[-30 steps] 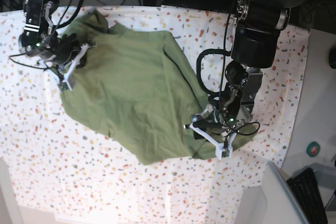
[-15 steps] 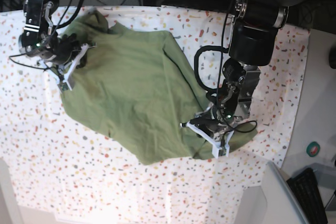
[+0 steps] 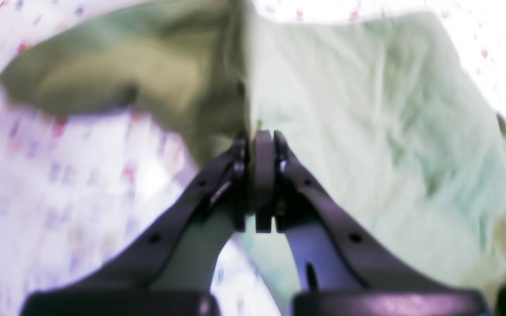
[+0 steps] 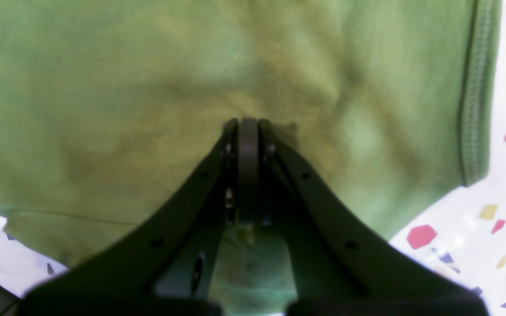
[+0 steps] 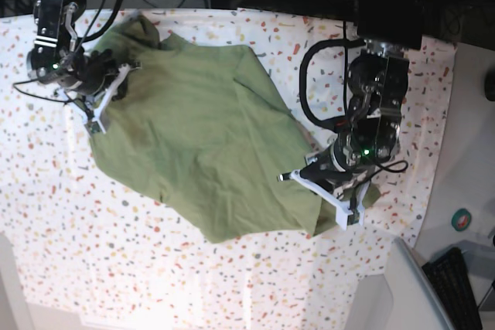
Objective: Layout the t-shirt on the table in an organized manner, then fold the t-shirt properly
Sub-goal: 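Release the hem and raise the left gripper toward the shirt's side edge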
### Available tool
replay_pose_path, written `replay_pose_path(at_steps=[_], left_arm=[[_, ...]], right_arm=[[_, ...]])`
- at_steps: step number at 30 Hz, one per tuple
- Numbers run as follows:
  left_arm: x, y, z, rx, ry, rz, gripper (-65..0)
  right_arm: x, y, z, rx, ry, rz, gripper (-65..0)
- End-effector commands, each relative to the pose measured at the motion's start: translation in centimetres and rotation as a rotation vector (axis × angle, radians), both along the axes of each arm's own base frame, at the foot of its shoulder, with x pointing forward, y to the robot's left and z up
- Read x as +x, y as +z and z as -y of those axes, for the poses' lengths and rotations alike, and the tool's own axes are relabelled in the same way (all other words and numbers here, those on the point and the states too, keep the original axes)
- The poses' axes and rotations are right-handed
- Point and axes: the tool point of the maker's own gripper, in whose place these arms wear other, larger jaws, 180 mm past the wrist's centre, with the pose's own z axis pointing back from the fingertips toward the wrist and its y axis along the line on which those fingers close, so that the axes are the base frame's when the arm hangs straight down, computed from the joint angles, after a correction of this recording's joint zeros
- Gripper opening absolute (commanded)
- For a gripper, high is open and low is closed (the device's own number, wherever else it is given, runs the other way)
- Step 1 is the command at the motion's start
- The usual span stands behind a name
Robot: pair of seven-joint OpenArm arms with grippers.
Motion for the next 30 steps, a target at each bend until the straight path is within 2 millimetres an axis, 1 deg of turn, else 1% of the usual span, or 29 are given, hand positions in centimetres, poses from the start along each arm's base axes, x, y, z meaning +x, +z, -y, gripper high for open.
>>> replay_pose_path(at_steps=[1, 3, 5, 7, 8, 10, 11, 16, 18, 20, 22, 25, 30], left_arm=[[0.4, 1.8, -0.2, -0.017, 0.021, 0.039, -65.0], [-1.8, 1.5, -1.3, -0.053, 0.088, -0.021, -65.0], [-3.5, 1.2, -2.0, -0.085, 0.133, -0.06, -65.0], [-4.9, 0.5, -3.5, -0.098, 0.189, -0.091, -65.0], [-5.3, 0.2, -4.1, -0.094, 0.209, -0.099, -65.0], [-6.0, -0.4, -4.9, -0.086, 0.231, -0.116, -65.0], [-6.2, -0.7, -5.0, -0.083, 0.232, -0.128, -65.0], [-6.8, -1.7, -5.2, -0.081, 0.24, -0.157, -65.0], [-6.4, -2.6, -5.5, -0.08, 0.253, -0.171, -65.0], [-5.1, -3.1, -5.8, -0.075, 0.271, -0.151, -65.0], [-4.2, -4.3, -6.2, -0.067, 0.287, -0.161, -65.0], [-2.9, -5.4, -6.6, -0.062, 0.305, -0.176, -65.0], [-1.3, -6.3, -7.3, -0.049, 0.329, -0.169, -65.0]], right_arm=[[0.5, 0.4, 0.8, -0.021, 0.002, 0.012, -65.0], [0.8, 0.5, 1.0, -0.024, 0.002, 0.015, -65.0], [0.6, 0.2, 1.1, -0.024, 0.001, 0.005, -65.0], [0.4, -0.3, 1.0, -0.018, -0.001, -0.01, -65.0], [0.3, -0.4, 1.0, -0.017, -0.001, -0.014, -65.0], [0.4, -0.5, 1.1, -0.018, -0.002, -0.017, -65.0], [0.2, -0.7, 1.1, -0.016, -0.003, -0.024, -65.0], [1.1, -0.4, 1.0, -0.013, -0.002, -0.011, -65.0], [1.0, -0.5, 1.1, -0.014, -0.002, -0.014, -65.0], [1.3, -0.4, 1.1, -0.013, -0.002, -0.01, -65.0], [1.4, -0.3, 1.0, -0.012, -0.002, -0.01, -65.0], [1.4, -0.4, 0.9, -0.01, -0.003, -0.01, -65.0], [1.1, -0.5, 1.0, -0.012, -0.002, -0.014, -65.0]])
